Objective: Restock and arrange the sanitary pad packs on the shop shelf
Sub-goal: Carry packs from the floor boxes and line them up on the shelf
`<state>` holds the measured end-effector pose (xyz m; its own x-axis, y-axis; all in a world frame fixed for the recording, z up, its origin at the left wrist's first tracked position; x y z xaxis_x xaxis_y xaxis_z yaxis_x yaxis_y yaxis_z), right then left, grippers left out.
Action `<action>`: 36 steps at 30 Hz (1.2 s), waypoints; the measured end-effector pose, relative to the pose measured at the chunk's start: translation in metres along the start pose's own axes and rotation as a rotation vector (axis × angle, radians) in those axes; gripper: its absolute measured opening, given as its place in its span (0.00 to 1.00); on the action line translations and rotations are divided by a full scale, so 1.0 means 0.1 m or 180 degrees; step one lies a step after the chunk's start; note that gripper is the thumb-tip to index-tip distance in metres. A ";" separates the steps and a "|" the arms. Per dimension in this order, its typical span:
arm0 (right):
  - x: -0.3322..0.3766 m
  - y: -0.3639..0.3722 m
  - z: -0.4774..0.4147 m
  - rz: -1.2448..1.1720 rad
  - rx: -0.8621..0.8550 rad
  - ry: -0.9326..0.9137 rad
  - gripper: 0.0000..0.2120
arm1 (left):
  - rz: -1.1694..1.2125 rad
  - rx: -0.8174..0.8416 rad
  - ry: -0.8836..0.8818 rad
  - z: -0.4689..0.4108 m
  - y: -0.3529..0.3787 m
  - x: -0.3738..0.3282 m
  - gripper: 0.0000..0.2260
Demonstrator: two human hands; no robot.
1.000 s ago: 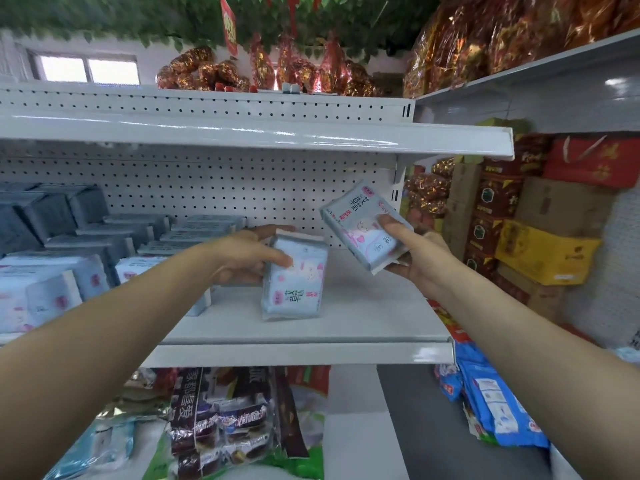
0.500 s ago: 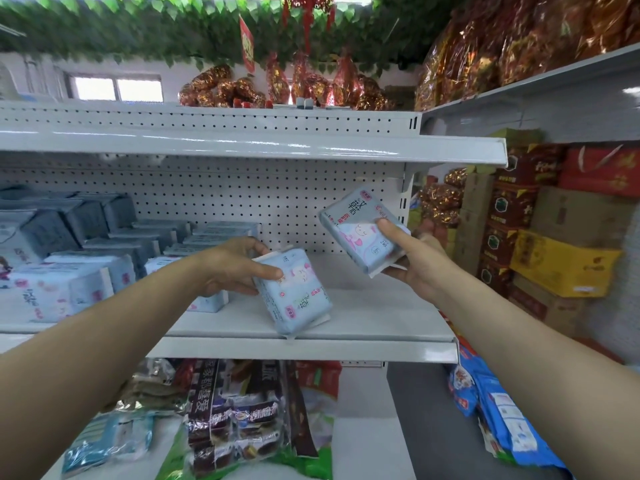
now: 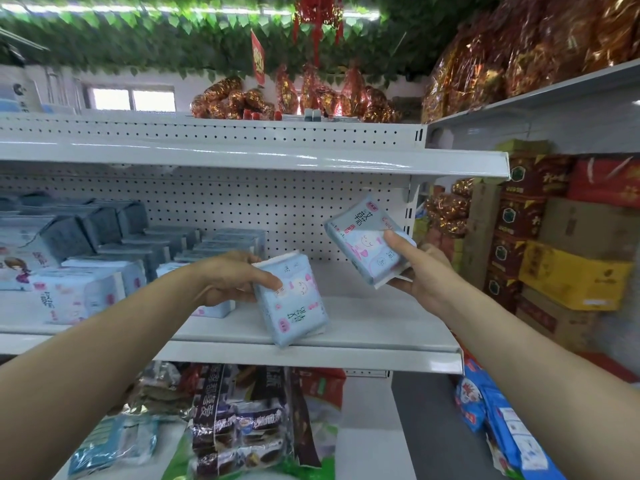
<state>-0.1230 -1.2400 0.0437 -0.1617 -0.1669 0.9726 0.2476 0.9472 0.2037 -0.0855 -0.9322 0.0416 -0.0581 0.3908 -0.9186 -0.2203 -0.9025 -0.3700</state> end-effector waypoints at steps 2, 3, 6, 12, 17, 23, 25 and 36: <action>0.01 0.00 0.01 0.0010 0.0003 -0.0004 0.24 | -0.0020 -0.0106 0.0105 -0.02 -0.04 -0.05 0.24; 0.02 0.01 0.01 0.0014 0.0003 -0.0007 0.25 | -0.0060 -0.0131 0.0154 -0.03 -0.05 -0.08 0.28; 0.01 0.01 0.00 0.0052 -0.0017 -0.0014 0.22 | -0.0460 -0.0187 0.0376 -0.06 -0.03 -0.18 0.36; -0.04 0.02 -0.01 0.0177 0.0039 -0.0014 0.17 | -0.1022 -0.0290 0.0897 -0.18 0.31 -0.34 0.23; -0.02 -0.07 -0.08 0.0286 0.0048 -0.0028 0.16 | -0.2108 0.0362 0.0740 -0.26 0.50 -0.39 0.29; 0.03 -0.11 -0.29 0.0433 0.0022 -0.0081 0.26 | -0.2911 0.0871 0.0402 -0.54 0.41 -0.38 0.35; 0.02 -0.11 -0.40 0.0469 -0.0039 -0.0125 0.32 | -0.3352 0.0717 0.0422 -0.67 0.38 -0.40 0.33; 0.10 0.05 -0.97 0.1123 0.0518 -0.0207 0.29 | -0.3753 0.1032 0.0786 -1.29 0.35 -0.53 0.29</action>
<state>-0.0305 -1.2638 0.0653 -0.1553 0.1895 0.9695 0.1449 0.9752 -0.1674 0.0359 -1.0081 0.0595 0.5144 0.8551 -0.0648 -0.2457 0.0746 -0.9665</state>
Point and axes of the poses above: each hand's wrist, its own z-axis away from the middle knuckle, its own y-axis out of the palm, x = y × z, the point moved 4 cm from there along -z, towards the middle knuckle, and after that the axes turned 3 degrees about -x, right-handed, at the moved point
